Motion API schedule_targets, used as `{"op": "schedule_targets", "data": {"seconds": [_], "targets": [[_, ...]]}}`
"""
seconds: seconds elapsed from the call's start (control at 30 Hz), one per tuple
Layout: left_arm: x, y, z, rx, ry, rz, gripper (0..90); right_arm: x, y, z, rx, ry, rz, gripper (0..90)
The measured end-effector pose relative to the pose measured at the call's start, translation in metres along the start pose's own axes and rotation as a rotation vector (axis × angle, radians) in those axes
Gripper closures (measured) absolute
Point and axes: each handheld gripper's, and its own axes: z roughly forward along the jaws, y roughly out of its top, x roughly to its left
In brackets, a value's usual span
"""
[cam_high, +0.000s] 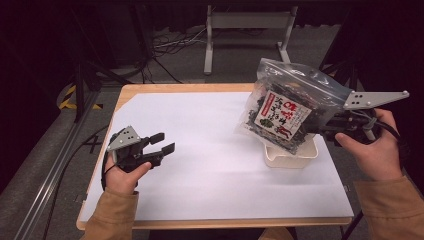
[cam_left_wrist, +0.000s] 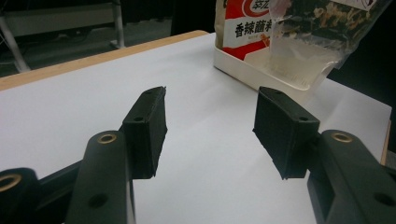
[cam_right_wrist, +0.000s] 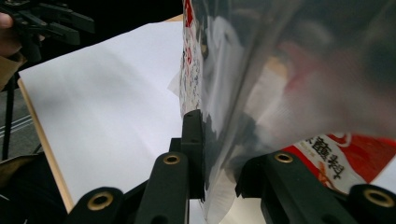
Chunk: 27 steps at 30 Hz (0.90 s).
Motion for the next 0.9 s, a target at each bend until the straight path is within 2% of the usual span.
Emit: {"op": "schedule_targets", "data": {"seconds": [0.27, 0.37, 0.57, 0.77, 0.9], "targets": [[0.002, -0.001, 0.000, 0.003, 0.001, -0.006, 43.8, -0.008, -0.003, -0.005, 0.021, -0.060, -0.003, 76.5], [0.001, -0.002, 0.001, 0.007, -0.006, -0.013, 44.6, -0.014, -0.008, -0.005, 0.045, -0.106, 0.014, 76.5], [0.001, -0.002, 0.003, 0.021, -0.011, -0.009, 44.7, -0.021, -0.013, -0.002, 0.068, -0.140, 0.032, 76.5], [0.002, -0.003, 0.003, 0.021, -0.012, -0.013, 44.9, -0.025, -0.018, 0.007, 0.150, -0.204, 0.027, 76.6], [0.002, -0.004, 0.003, 0.026, -0.011, -0.012, 44.9, -0.029, -0.022, 0.015, 0.166, -0.200, 0.054, 76.5]]}}
